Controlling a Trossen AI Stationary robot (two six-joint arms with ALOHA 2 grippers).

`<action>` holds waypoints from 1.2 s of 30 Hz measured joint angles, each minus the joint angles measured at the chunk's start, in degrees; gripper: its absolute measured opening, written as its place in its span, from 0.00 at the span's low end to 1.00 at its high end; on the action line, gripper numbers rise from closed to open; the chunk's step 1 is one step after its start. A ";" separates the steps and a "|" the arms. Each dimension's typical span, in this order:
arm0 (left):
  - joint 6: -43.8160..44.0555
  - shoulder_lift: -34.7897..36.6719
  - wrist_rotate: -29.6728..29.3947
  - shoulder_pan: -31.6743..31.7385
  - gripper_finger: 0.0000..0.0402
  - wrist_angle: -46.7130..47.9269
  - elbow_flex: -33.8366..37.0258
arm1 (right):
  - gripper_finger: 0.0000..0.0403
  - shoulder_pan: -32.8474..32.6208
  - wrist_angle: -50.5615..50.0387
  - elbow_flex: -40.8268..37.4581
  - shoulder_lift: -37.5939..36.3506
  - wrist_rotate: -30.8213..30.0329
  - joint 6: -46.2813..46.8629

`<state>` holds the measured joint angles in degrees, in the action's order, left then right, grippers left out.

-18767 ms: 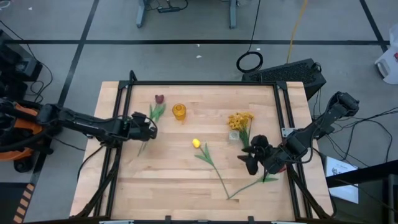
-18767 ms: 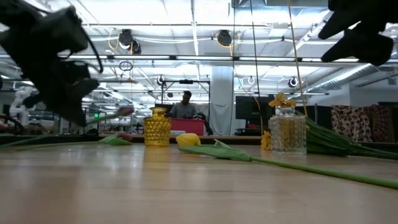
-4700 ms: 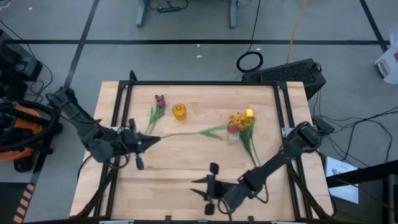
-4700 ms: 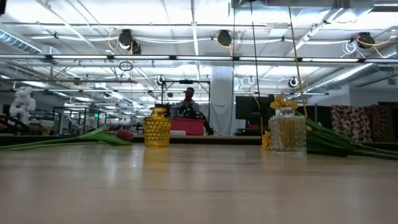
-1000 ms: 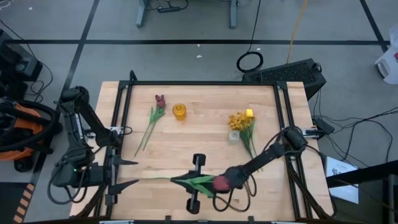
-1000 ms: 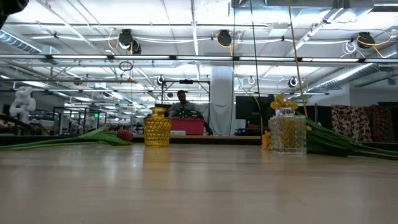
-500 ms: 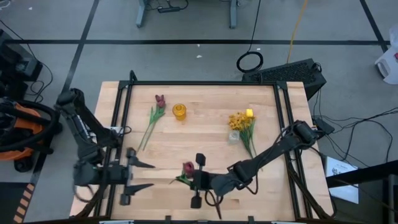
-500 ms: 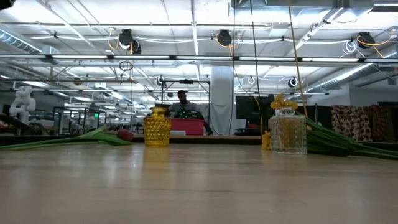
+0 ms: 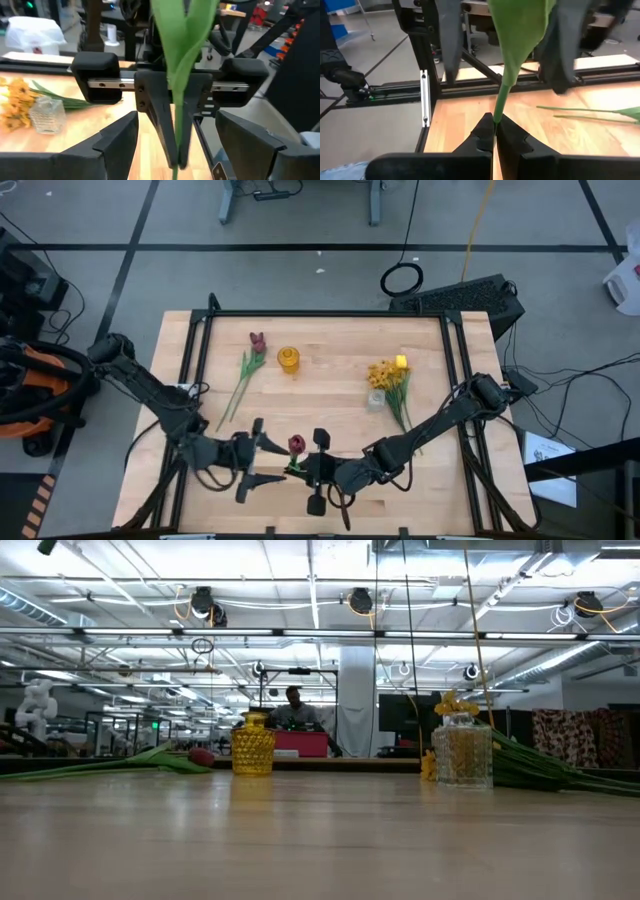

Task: Sort flowers into vase by color
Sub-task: Put the red flower into the yellow vase

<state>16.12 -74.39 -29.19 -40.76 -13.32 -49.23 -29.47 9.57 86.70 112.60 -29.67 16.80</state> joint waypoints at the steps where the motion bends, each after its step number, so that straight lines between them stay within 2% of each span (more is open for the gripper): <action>1: 0.04 -0.16 0.99 0.64 0.68 -0.02 0.00 | 0.00 0.00 -0.62 0.00 0.00 0.00 0.56; 6: 0.06 -0.41 4.10 1.94 0.63 -1.34 0.00 | 0.00 0.17 -3.67 0.00 0.06 -0.10 2.82; 15: 0.06 -2.13 5.11 3.75 0.53 -1.56 0.00 | 0.00 0.71 -4.21 0.00 0.07 -0.23 3.60; 36: -0.38 -3.12 5.37 3.61 0.52 -2.24 0.00 | 0.00 1.38 -8.46 0.00 0.09 -0.24 6.58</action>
<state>15.74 -77.52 -23.81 -37.15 -15.57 -49.23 -28.10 1.10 86.70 112.69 -29.91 23.38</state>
